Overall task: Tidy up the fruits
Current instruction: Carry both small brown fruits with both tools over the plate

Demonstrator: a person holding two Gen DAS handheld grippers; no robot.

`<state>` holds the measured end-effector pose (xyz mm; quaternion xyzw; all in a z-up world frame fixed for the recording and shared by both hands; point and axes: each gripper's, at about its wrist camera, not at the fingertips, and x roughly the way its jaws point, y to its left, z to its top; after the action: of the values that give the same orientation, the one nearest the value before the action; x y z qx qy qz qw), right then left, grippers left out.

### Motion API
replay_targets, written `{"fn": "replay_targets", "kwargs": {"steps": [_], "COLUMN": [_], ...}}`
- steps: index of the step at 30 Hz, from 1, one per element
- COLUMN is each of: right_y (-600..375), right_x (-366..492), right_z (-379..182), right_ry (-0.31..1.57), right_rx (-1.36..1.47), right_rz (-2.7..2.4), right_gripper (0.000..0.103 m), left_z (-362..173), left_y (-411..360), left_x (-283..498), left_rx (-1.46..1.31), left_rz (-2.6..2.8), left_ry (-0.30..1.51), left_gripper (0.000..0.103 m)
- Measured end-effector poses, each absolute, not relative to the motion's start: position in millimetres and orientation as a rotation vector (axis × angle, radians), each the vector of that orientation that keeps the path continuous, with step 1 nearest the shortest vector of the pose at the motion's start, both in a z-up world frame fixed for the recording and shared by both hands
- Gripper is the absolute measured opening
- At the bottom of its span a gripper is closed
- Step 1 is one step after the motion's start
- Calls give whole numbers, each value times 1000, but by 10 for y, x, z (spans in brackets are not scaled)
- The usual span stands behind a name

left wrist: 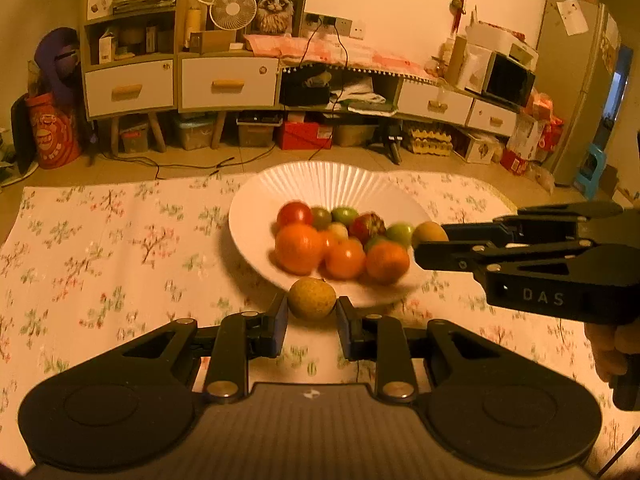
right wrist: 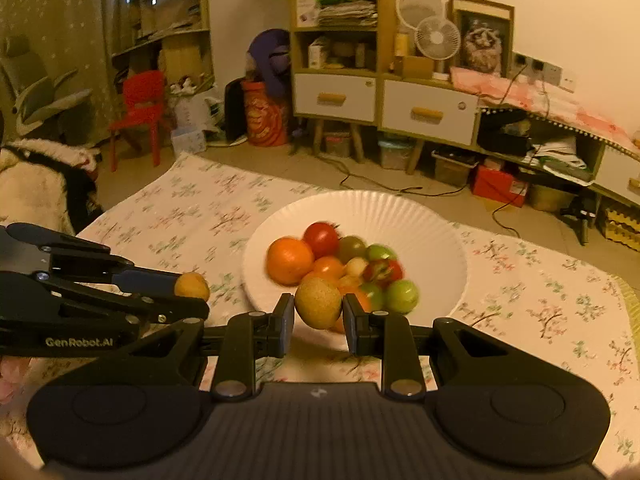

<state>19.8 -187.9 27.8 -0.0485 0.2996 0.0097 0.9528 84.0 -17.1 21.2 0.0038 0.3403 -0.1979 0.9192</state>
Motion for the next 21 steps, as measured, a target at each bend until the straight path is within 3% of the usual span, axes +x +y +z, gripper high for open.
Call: {"fn": "replay_targets", "kwargs": {"steps": [21], "right_y": [-2501], "right_x": [731], "right_z": [185], "right_ry": [595], "right_rx": [-18], "right_rz": [-86], "right_gripper": [23], "left_z": [160], "left_y": [-704], "left_x": [1808], "left_rx": [36], "left_rz": [-454], "left_ry": [751], "left_gripper": [15]}}
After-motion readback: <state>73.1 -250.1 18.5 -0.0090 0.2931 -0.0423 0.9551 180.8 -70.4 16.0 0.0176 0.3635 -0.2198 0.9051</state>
